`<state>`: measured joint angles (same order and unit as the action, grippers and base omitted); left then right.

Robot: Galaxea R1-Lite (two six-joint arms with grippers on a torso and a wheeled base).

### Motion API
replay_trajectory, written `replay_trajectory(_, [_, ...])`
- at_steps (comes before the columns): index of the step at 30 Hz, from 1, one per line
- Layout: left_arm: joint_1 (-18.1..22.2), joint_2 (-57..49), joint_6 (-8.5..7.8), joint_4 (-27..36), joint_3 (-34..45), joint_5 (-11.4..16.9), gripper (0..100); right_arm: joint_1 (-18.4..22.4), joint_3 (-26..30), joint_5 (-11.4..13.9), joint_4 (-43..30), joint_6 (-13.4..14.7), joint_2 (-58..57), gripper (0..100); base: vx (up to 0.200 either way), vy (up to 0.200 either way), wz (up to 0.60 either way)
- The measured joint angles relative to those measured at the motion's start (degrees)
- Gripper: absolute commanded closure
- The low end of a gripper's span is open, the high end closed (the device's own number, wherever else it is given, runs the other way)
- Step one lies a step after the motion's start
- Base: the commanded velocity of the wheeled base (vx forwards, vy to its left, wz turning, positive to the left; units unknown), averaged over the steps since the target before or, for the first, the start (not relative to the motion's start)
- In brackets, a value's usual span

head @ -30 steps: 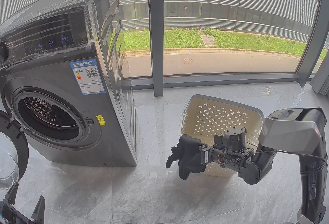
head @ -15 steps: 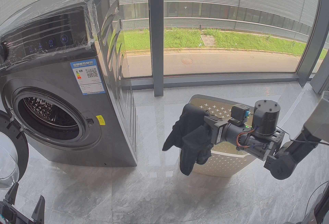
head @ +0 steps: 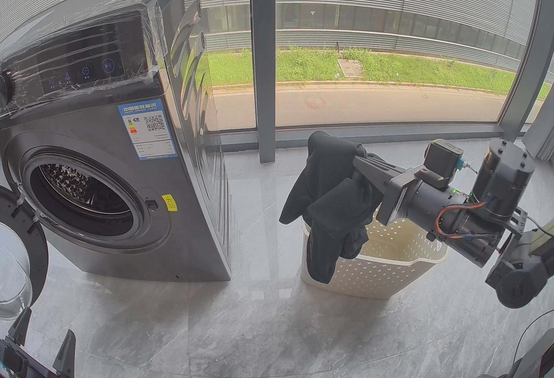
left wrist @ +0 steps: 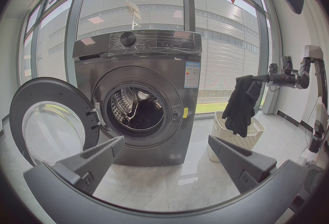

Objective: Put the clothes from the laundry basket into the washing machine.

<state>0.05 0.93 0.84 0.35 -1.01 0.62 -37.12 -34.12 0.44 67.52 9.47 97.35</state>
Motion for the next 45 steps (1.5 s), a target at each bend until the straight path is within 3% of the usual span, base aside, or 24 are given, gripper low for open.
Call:
replay_trajectory(7, [-0.05,0.0,0.16,-0.02,0.0,-0.02,0,-2.68,2.71,-0.23,-0.57,-0.06,-7.19,100,-0.114,0.0,0.0])
replay_trajectory(18, [-0.05,0.0,0.88,0.0,0.0,-0.6,0,-1.33,6.23,-0.2,-2.19,-1.38,-13.75,100,-0.036,0.0,0.0])
replay_trajectory(45, [-0.05,0.0,1.54,0.09,0.0,-0.52,0,-1.55,6.97,0.07,-2.27,-1.38,-15.41,100,0.0,0.2,0.0])
